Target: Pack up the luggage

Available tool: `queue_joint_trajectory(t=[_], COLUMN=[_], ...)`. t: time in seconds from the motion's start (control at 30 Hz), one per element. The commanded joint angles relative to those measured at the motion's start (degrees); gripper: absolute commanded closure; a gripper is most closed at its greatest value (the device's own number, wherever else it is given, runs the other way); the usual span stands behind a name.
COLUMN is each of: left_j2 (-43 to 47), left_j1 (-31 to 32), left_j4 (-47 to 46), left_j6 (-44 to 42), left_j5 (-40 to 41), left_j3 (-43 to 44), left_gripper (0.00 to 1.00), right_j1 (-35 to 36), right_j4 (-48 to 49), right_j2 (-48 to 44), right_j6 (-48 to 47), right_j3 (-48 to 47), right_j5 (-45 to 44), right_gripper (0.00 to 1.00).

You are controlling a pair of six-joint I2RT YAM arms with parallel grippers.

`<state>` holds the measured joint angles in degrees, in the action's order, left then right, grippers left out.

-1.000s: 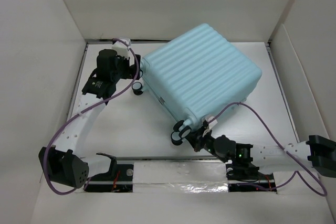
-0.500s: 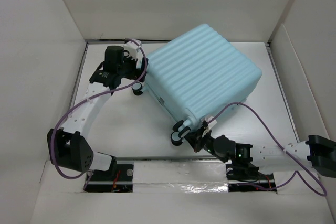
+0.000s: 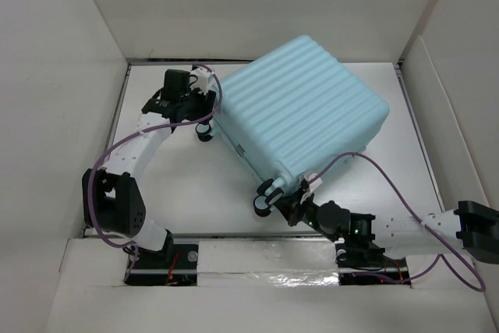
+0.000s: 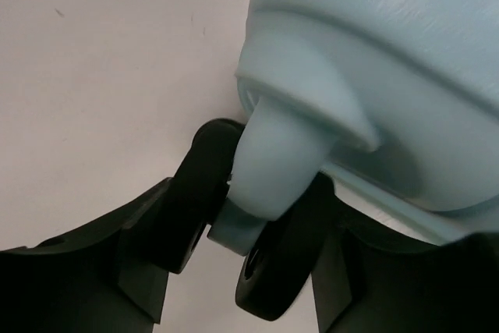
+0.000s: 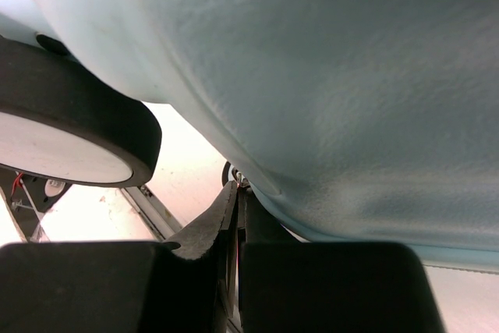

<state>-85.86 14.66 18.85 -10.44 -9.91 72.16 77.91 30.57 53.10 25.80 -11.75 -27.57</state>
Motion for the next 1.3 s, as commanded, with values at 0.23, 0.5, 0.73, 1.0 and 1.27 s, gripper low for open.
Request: queue_joint_trajectory(t=[0.23, 0.5, 0.73, 1.0, 1.27], left_j2=[2.89, 9.92, 18.26, 19.86, 13.80], left_j1=[5.28, 7.13, 12.85, 13.38, 13.38], left_j4=[-5.83, -12.08, -17.61, -27.90, -32.04], left_j6=[3.05, 7.36, 13.33, 20.98, 27.04], left_j5=[-6.53, -11.79, -16.09, -23.93, -23.49], left_j3=[1.94, -2.99, -10.44, -16.00, -13.19], left_gripper=[1.00, 1.00, 1.00, 1.00, 1.00], right_j1=[-4.76, -20.15, -40.16, -54.97, -38.90], right_j4=[5.76, -13.14, -26.16, -31.37, -8.09], right_j2=[-8.70, -22.07, -25.76, -24.10, -22.35], right_j6=[0.74, -4.44, -8.31, -6.66, 6.36], right_j3=[-2.14, -8.36, -13.82, -13.58, 3.83], right_j5=[6.72, 16.49, 24.75, 38.28, 18.46], right_gripper=[1.00, 1.00, 1.00, 1.00, 1.00])
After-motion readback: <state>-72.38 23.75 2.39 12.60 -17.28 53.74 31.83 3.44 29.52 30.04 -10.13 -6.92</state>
